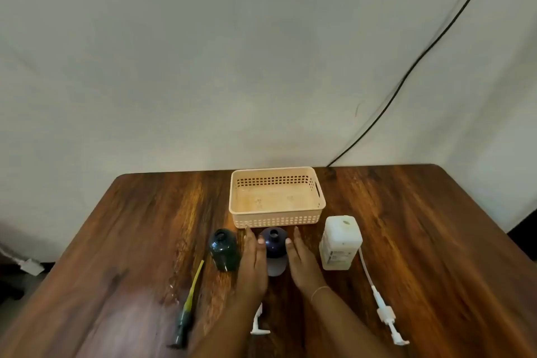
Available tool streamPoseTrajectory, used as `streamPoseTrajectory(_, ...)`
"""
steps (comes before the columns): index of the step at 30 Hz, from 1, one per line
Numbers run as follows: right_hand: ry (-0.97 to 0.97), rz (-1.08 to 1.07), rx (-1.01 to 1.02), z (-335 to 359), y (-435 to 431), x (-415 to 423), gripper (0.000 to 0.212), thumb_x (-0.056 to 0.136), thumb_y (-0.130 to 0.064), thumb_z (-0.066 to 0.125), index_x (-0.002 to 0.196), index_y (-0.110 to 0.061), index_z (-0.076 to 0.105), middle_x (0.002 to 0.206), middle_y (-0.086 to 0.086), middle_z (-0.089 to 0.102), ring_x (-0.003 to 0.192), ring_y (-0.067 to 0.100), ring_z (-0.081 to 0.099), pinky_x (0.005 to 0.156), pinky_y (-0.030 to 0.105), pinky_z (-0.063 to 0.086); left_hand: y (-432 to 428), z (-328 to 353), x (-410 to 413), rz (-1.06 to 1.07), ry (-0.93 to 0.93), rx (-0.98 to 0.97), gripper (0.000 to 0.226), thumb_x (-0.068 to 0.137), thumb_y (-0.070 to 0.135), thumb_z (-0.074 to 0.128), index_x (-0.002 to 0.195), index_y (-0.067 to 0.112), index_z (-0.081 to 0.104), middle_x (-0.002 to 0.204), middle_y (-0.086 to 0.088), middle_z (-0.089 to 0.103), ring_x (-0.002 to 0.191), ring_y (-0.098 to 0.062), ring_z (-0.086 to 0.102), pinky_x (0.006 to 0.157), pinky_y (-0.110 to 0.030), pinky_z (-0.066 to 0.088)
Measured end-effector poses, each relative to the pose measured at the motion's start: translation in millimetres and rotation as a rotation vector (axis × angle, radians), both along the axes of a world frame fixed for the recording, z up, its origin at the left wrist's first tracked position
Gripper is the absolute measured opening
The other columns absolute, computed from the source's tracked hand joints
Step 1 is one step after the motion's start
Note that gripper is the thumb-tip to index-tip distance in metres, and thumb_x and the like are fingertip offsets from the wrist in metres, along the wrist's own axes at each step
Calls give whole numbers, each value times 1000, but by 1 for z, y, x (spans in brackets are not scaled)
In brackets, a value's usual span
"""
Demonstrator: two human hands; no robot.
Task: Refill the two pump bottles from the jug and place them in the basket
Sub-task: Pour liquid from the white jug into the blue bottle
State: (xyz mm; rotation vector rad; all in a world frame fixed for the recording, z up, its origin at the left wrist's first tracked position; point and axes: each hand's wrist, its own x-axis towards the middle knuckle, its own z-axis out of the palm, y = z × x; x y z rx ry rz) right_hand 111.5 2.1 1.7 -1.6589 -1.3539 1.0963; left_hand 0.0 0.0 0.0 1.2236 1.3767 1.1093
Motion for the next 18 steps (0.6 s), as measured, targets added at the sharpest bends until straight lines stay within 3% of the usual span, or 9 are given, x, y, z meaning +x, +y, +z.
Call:
streamPoseTrajectory(4,30,59,-65,-12,0,1,53,97,-36,37,146,-22,20,148,-3,35,137,16,31,112,31,25,2,-3,0,69,-228,-164,47,102,25,28,147,13,25,151,-2,32,138,-11,29,112,-27,25)
streamPoseTrajectory(7,-2,66,-62,-20,-2,2,55,94,-36,45,144,-22,26,142,0,45,131,16,41,109,34,35,1,-1,0,74,-266,-193,43,101,30,29,141,18,39,136,1,46,122,-5,42,103,-24,32)
streamPoseTrajectory(9,-35,50,-47,-20,-4,4,56,93,-33,47,144,-18,27,139,0,48,127,15,45,105,29,38,-2,0,-1,37,-249,-205,40,100,34,28,136,23,45,128,4,50,114,-3,48,99,-24,34)
streamPoseTrajectory(14,-89,54,4,-21,-29,10,49,93,-33,46,139,-21,33,128,-5,55,117,9,51,96,21,41,-23,-6,-1,22,-203,-217,58,90,51,28,140,26,41,144,6,42,135,-10,36,117,-35,26)
streamPoseTrajectory(18,-109,34,2,-27,-48,13,44,92,-32,48,134,-20,40,122,-2,60,109,8,55,94,25,46,-39,-8,3,-28,-109,-180,44,99,33,26,142,25,30,138,15,33,131,0,28,99,-3,24)
